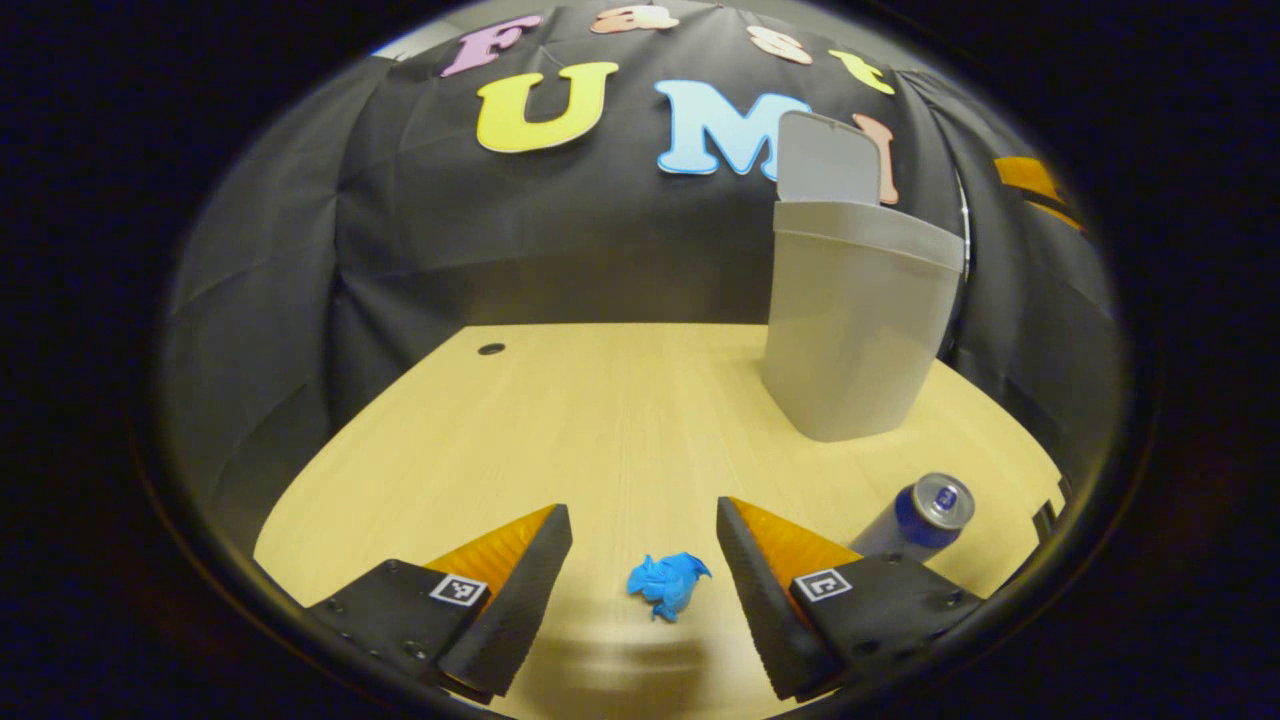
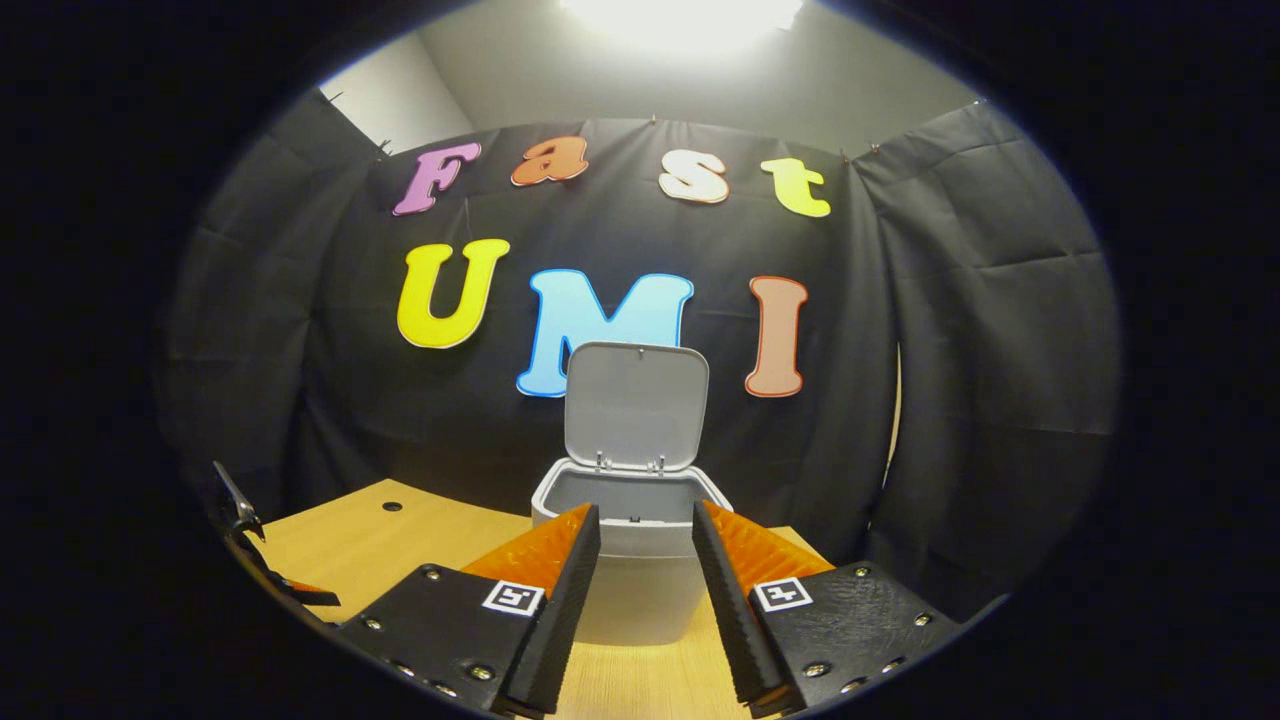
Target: Press the lid of the desktop garbage bin to open it, pick up the crumpled paper on the desktop and throw it into the bin, then pick up the pop can on the desktop and drop it into the bin, and finally close the garbage bin lid.
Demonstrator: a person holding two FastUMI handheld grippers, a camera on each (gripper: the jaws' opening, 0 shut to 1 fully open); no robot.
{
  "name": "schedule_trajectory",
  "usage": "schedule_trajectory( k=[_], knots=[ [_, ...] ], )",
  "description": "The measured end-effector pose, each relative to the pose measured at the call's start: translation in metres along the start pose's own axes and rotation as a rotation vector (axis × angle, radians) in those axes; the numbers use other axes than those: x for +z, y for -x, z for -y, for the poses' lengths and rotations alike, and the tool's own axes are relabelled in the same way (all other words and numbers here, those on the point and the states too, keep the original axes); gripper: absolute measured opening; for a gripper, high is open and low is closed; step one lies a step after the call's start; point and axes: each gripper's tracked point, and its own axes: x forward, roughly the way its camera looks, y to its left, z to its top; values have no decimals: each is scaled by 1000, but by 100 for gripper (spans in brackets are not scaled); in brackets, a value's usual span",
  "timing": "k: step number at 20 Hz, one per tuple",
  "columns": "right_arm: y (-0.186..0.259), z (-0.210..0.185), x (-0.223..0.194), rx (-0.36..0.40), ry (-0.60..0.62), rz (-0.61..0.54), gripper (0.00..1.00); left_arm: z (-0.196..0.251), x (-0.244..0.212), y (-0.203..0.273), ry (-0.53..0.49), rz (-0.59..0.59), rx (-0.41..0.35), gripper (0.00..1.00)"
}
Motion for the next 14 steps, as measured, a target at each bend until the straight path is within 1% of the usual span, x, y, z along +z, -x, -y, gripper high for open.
schedule_trajectory(
  k=[2, 3, 4, 6, 7, 14],
  knots=[
    [7, -7, -1, -24, 8, -22, 82, 0, -12, -8, -20, -28, -32, 96],
    [11, -6, -1, -36, 19, -25, 86, -1, -18, -13, -25, -39, -46, 96],
    [14, -7, 1, -45, 28, -23, 85, -2, -25, -18, -30, -53, -55, 96],
    [21, -9, 5, -57, 40, -12, 92, -5, -36, -25, -49, -80, -61, 96],
    [22, -10, 5, -57, 42, -10, 93, -4, -41, -28, -59, -93, -65, 96],
    [27, 2, -5, -53, 16, -45, 93, 7, -71, -35, -98, -156, -87, 96]
  ],
)
